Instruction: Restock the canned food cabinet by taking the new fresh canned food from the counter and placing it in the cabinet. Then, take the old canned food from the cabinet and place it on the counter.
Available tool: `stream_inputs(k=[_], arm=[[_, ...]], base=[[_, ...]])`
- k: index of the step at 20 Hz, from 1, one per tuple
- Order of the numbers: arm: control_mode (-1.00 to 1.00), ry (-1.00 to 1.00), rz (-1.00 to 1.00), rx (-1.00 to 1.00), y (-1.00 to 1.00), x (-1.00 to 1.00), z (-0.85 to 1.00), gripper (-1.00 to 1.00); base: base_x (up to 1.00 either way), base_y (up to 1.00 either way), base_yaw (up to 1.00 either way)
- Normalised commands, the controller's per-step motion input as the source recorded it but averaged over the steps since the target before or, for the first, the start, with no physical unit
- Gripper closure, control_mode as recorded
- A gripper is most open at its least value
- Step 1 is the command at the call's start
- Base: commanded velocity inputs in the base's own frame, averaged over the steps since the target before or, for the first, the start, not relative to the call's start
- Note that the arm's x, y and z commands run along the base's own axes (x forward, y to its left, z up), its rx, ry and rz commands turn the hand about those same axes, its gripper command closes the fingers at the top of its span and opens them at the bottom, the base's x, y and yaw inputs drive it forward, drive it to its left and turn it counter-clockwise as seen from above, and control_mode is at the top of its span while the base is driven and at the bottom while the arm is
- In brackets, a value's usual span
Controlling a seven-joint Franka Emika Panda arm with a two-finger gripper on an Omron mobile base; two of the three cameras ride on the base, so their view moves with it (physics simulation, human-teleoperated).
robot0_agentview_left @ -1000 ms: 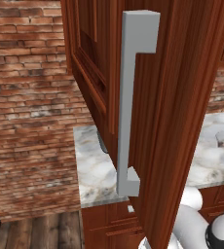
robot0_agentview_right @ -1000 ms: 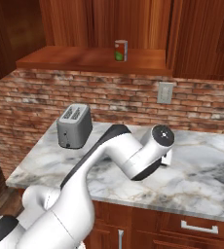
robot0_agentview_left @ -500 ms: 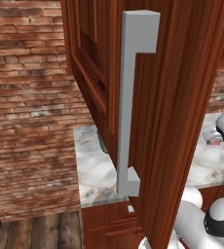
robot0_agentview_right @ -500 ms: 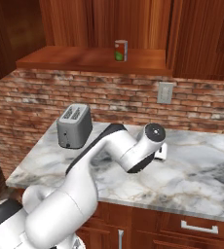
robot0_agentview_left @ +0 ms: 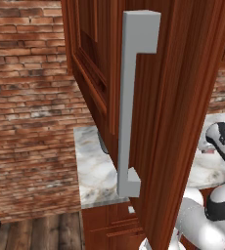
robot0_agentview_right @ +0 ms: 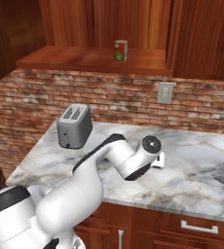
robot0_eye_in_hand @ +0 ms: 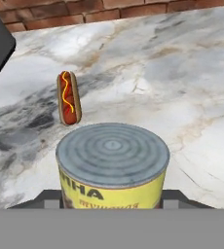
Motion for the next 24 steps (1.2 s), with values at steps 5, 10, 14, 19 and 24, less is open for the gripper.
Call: stream_inputs(k=[5,10,14,19,24], arm=[[-1.0,-0.11,0.0,-0.07,0.0,0.32,-0.47,1.0],[-1.0,-0.04,0.0,-0.06,0.0,0.23,-0.43,1.0],[-1.0,0.0,0.0,-0.03,0.0,0.14,-0.17,-1.0],[-1.0,0.0,0.0,-0.01,0.0,0.0,0.01,-1.0],[-1.0,0.02,0.0,0.0,0.0,-0.02,0.35,-1.0]], base=[[0.0,0.0,0.0],[0.0,0.0,0.0],[0.0,0.0,0.0],[0.0,0.0,0.0],[0.0,0.0,0.0]])
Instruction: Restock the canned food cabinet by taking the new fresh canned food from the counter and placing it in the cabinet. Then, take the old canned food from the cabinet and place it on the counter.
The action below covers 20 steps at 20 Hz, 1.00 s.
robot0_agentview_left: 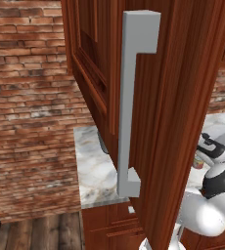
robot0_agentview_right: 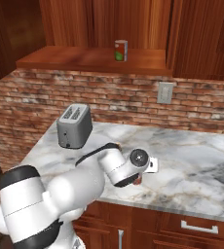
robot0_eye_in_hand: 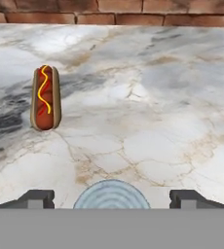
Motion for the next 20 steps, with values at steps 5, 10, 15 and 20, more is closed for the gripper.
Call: stream_inputs(k=[5,10,15,20], arm=[[-1.0,0.09,0.0,0.0,0.0,-0.12,0.75,-1.0],[-1.0,0.08,0.0,0.0,0.05,-0.8,0.97,-1.0],[-1.0,0.04,0.0,-0.07,0.57,-1.0,0.8,-1.0],[-1.0,0.0,0.04,-0.13,0.97,-1.0,0.58,-1.0]], base=[[0.0,0.0,0.0],[0.0,0.0,0.0],[0.0,0.0,0.0],[0.0,0.0,0.0]])
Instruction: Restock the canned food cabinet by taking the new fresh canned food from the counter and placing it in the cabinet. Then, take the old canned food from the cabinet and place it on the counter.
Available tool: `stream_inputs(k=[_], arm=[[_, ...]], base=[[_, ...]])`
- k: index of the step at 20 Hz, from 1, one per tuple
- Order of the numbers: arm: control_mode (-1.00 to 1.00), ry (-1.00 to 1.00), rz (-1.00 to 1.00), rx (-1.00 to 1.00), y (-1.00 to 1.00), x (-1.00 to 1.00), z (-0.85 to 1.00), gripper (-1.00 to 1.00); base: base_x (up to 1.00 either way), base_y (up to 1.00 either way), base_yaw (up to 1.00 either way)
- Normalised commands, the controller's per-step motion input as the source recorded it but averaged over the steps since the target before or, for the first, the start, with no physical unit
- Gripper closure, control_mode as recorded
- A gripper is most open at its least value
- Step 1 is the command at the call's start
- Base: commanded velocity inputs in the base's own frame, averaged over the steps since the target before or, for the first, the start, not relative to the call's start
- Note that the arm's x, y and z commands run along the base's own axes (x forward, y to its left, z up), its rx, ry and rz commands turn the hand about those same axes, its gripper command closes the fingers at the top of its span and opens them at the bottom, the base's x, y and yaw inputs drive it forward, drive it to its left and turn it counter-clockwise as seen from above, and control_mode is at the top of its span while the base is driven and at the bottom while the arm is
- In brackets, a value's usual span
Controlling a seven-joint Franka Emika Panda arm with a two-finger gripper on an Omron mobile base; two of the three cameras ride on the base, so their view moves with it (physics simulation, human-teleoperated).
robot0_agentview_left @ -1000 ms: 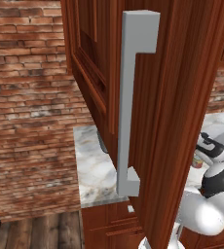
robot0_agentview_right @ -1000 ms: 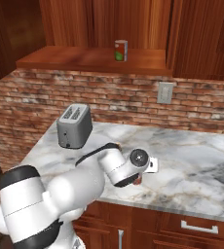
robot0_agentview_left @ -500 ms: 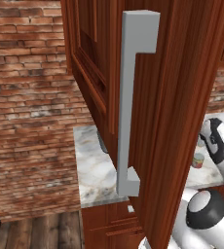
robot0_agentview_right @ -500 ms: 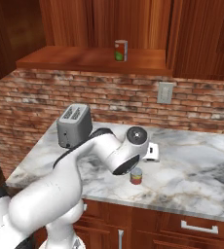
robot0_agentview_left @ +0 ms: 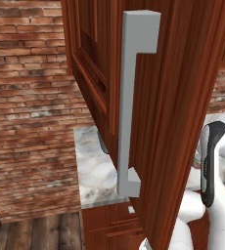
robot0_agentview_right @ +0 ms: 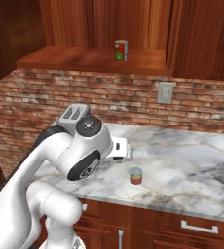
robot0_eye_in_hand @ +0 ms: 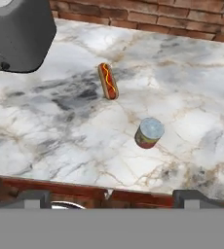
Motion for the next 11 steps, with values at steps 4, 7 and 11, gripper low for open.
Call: stream_inputs(k=[4,7,11], arm=[[-1.0,-0.08,0.05,-0.22,1.0,-1.0,0.51,-1.0],[-1.0,-0.34,0.0,-0.27,1.0,-1.0,0.79,-1.0],[-1.0,-0.82,0.0,-0.38,1.0,-0.66,0.68,-1.0]], base=[[0.0,0.0,0.0],[0.0,0.0,0.0],[0.0,0.0,0.0]])
